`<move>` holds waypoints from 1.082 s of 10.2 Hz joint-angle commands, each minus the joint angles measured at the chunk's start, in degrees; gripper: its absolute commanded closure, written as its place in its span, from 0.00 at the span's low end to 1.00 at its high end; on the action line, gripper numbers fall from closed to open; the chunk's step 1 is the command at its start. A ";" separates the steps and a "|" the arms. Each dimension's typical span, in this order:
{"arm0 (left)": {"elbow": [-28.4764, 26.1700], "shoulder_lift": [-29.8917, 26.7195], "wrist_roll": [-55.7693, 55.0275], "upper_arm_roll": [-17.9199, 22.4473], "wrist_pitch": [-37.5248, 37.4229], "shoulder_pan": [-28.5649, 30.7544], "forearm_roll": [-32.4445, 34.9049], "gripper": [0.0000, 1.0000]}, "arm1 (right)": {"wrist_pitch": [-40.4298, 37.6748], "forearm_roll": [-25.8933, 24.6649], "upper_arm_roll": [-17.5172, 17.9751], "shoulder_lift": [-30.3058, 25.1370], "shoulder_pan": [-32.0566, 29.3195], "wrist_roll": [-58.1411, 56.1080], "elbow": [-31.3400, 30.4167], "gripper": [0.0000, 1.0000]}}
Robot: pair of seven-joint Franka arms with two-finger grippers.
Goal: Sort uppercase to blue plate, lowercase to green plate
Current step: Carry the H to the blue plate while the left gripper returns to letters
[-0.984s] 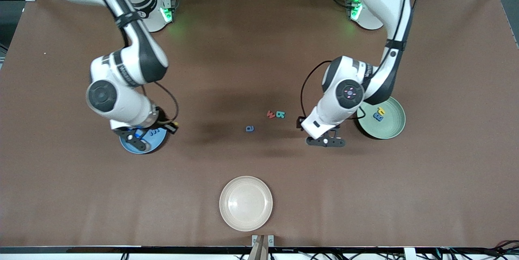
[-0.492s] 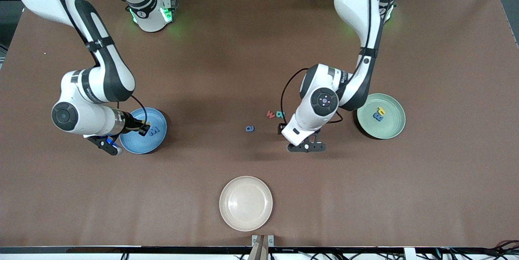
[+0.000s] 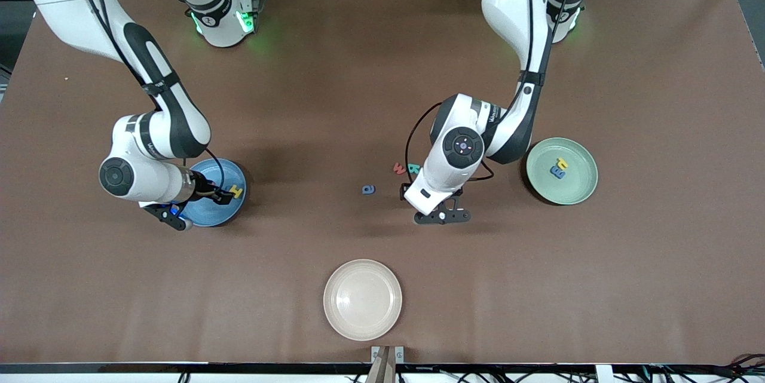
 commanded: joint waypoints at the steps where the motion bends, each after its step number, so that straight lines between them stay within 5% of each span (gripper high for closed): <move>1: 2.92 0.59 -1.60 0.98 -1.68 -0.62 -1.57 0.06 | -4.22 0.23 0.82 -6.33 -0.58 -0.75 -0.48 0.00; 8: 6.97 1.47 -5.38 -1.38 -1.68 -0.71 -0.87 0.00 | -18.47 0.85 -1.55 -22.52 -0.40 -15.39 4.25 0.00; 11: 13.10 5.67 -5.12 -4.63 -1.59 -0.89 3.06 0.00 | -20.94 0.85 -1.64 -27.09 -0.14 -18.76 5.05 0.00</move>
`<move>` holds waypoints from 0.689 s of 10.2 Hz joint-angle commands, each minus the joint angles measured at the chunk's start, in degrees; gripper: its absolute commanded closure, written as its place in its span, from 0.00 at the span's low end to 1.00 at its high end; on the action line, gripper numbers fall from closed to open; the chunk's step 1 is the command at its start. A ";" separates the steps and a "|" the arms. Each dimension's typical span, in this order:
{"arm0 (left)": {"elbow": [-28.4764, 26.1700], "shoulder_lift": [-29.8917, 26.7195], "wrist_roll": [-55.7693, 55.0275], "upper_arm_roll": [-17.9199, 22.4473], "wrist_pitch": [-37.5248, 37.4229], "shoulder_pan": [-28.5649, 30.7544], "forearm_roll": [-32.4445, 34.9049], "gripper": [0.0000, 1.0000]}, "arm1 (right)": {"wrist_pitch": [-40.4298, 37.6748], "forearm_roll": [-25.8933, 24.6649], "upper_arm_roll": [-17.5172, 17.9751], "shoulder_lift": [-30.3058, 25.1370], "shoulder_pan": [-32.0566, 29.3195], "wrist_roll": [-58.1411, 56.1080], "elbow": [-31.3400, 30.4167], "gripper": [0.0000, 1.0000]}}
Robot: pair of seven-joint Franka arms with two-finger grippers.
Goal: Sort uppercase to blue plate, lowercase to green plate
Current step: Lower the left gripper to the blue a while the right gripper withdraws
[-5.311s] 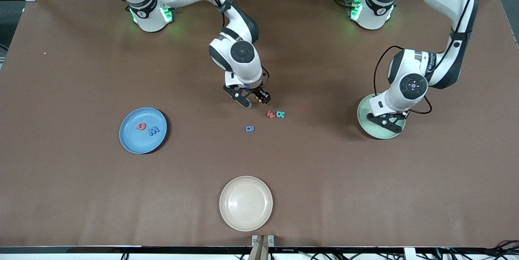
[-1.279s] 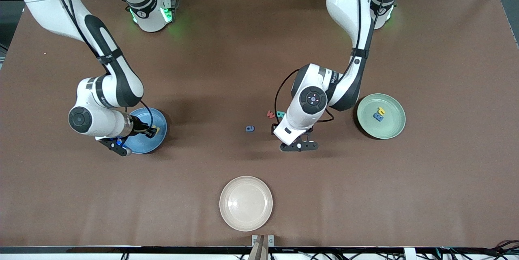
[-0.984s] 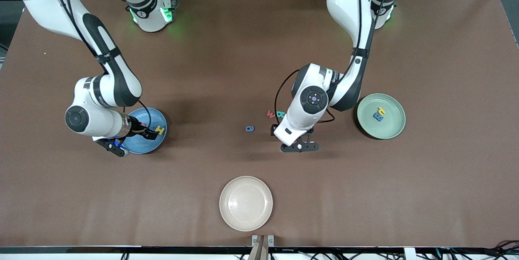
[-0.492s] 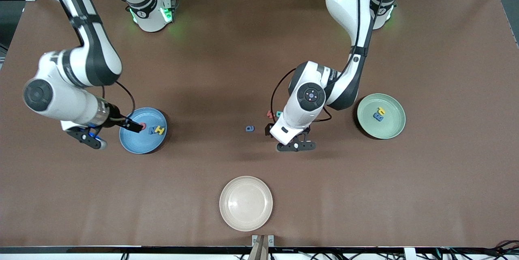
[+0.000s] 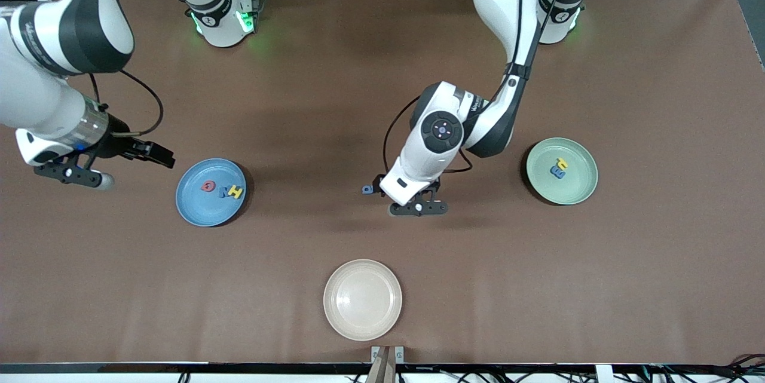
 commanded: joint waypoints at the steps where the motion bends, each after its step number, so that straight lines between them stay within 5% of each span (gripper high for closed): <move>1: 7.83 5.58 1.42 -2.43 -0.89 -0.16 4.26 0.00 | -4.82 0.80 0.18 -3.66 -0.07 -1.70 1.96 0.00; 3: 7.93 6.38 8.80 -3.42 0.78 0.01 4.54 0.00 | -12.03 0.71 0.09 -4.46 -0.07 -5.81 8.37 0.00; 7: 7.93 9.55 7.44 -4.38 6.58 -0.07 4.37 0.00 | -14.17 0.97 -1.41 -5.86 -0.07 -10.05 11.91 0.00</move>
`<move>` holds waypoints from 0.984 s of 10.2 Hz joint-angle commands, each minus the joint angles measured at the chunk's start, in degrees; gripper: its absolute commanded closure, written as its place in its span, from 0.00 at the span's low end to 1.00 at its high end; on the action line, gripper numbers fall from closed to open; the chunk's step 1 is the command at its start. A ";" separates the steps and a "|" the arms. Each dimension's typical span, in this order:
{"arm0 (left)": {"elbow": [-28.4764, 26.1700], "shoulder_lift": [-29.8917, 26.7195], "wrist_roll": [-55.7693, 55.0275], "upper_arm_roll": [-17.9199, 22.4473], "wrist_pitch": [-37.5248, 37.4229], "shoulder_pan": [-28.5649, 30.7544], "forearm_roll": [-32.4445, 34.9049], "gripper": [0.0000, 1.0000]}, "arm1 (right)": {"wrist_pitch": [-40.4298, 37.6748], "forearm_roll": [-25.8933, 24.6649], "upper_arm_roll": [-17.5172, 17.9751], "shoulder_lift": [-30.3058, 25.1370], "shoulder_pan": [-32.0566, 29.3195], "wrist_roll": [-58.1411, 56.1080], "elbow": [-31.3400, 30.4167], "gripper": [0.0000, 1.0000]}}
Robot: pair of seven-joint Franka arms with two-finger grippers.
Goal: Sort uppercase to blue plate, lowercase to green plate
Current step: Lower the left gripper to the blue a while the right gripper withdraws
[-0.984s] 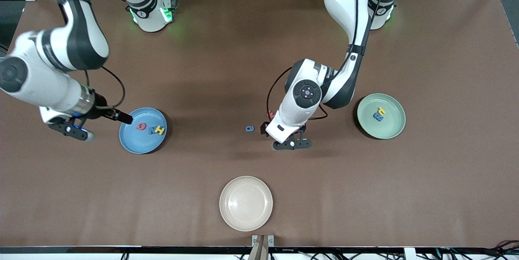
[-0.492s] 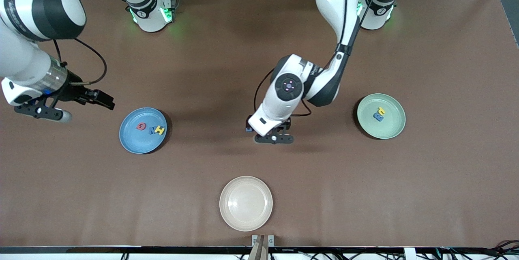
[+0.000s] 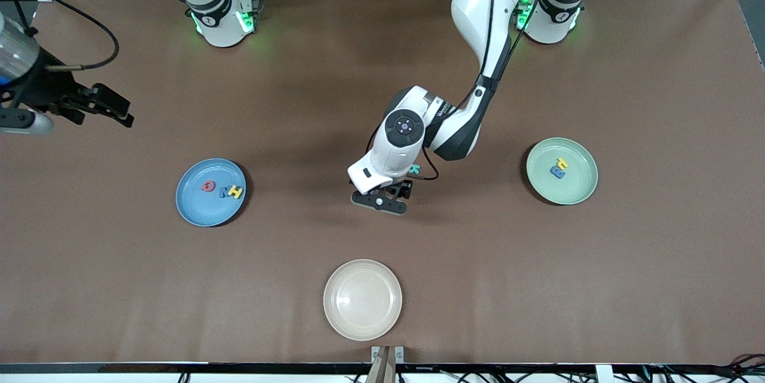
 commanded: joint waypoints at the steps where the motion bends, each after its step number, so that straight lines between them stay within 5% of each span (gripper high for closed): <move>1: 2.78 2.88 -3.09 -0.39 1.88 0.03 0.87 0.00 | -0.76 0.95 -0.13 -0.13 -0.24 -1.88 1.75 0.00; 10: 2.78 7.01 -7.24 -0.57 5.41 -2.78 0.96 0.00 | -0.85 0.86 1.63 -0.75 -0.15 -1.53 3.43 0.00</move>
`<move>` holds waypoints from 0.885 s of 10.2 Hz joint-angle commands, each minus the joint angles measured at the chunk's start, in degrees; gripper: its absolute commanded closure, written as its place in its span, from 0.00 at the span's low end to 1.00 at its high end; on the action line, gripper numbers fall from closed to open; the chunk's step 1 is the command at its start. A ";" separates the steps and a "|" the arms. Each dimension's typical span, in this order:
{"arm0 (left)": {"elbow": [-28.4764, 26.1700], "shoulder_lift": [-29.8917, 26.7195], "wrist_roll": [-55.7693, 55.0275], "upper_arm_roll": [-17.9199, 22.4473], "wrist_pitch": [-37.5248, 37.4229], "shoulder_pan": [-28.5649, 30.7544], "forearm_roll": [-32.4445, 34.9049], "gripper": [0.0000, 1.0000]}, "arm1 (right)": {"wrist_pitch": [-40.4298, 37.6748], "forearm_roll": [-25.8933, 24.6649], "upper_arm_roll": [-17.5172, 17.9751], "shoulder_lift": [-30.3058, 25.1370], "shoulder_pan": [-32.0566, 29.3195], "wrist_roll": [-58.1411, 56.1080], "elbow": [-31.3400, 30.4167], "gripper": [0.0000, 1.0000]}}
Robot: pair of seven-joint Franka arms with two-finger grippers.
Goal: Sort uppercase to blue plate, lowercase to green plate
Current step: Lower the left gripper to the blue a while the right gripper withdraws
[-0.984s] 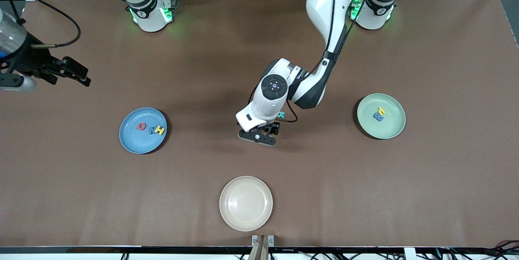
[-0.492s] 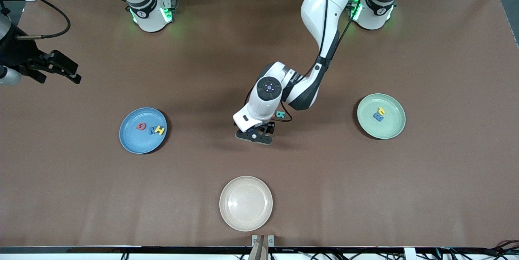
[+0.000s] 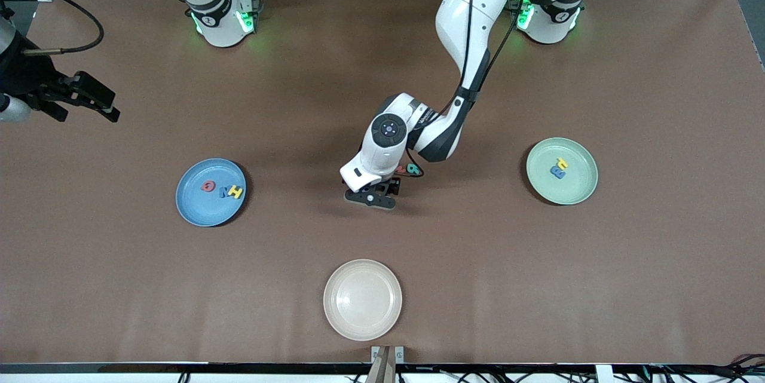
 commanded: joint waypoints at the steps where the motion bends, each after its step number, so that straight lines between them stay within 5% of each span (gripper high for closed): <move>1: 2.08 1.63 -2.03 1.03 0.26 -0.88 0.96 0.00 | -0.77 0.70 0.74 -0.64 -0.33 -0.23 1.29 0.00; 9: 2.08 2.77 -2.83 1.21 0.61 -1.49 0.96 0.35 | -2.27 0.70 0.39 -0.64 -0.34 -0.41 4.63 0.00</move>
